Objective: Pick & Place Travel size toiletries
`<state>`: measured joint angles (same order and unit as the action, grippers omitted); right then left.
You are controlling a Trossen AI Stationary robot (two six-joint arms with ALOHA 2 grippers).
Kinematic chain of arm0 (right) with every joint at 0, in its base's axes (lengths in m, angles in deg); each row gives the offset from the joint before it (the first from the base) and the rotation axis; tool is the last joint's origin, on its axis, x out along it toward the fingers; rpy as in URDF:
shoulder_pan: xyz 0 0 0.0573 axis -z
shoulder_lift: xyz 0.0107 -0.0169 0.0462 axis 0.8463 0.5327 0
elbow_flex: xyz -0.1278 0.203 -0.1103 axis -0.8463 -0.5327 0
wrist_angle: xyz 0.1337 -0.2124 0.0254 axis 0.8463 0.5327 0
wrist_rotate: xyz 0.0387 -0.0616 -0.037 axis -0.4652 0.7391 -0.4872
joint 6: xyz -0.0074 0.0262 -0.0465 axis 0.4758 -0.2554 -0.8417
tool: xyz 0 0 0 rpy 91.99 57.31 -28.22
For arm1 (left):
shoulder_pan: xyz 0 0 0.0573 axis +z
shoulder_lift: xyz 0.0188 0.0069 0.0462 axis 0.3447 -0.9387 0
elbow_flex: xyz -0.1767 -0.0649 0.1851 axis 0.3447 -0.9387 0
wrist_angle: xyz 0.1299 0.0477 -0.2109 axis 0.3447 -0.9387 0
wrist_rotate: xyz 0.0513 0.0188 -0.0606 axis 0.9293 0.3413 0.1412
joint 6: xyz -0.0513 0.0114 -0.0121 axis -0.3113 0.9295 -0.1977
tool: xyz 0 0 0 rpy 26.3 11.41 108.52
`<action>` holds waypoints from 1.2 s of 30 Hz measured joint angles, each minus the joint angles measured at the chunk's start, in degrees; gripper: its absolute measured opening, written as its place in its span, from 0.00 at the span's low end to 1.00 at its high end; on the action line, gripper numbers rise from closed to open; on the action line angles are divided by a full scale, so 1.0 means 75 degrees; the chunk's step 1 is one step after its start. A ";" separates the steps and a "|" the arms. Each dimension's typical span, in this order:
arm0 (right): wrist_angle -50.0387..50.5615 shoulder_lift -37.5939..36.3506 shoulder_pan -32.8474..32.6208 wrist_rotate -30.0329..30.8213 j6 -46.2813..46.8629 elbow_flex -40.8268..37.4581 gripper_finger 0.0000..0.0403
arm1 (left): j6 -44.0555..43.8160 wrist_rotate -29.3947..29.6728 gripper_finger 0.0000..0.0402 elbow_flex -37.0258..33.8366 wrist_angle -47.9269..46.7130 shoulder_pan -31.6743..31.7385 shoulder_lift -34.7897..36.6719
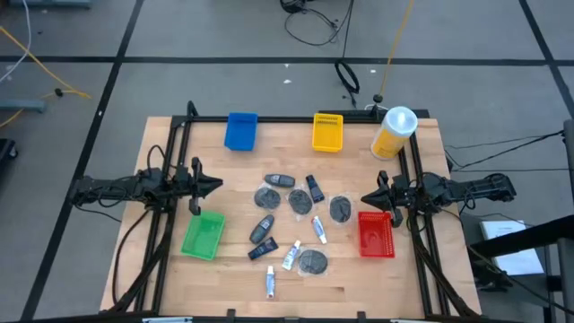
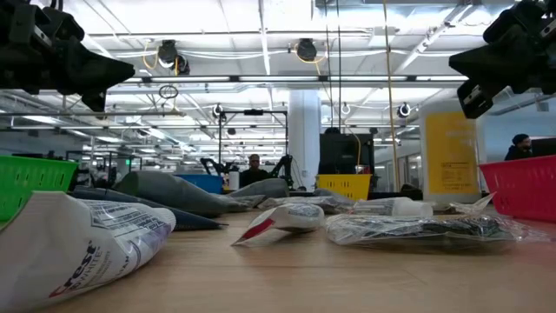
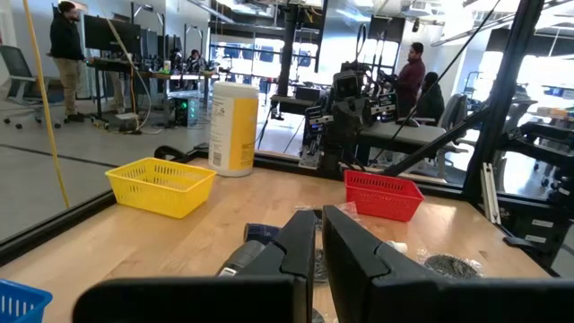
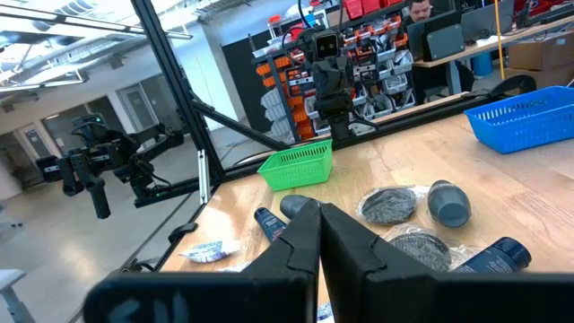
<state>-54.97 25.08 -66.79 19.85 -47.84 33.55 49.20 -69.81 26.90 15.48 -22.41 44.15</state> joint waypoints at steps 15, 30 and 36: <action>-0.1223 0.0002 0.0001 0.0469 0.0101 -0.0002 0.00 | 0.0000 0.0002 0.06 0.0001 0.0002 0.0003 -0.0001; -0.4022 0.0002 0.0001 0.2990 0.1574 -0.0002 0.00 | -0.0001 0.0001 0.06 0.0000 0.0002 0.0000 0.0001; -0.5299 0.0050 0.0001 0.4048 0.0913 0.0081 0.00 | 0.0000 0.0002 0.06 -0.0001 0.0002 0.0000 -0.0001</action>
<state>-94.71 25.46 -66.79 50.21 -40.99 34.15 49.20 -69.79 26.90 15.50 -22.41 44.14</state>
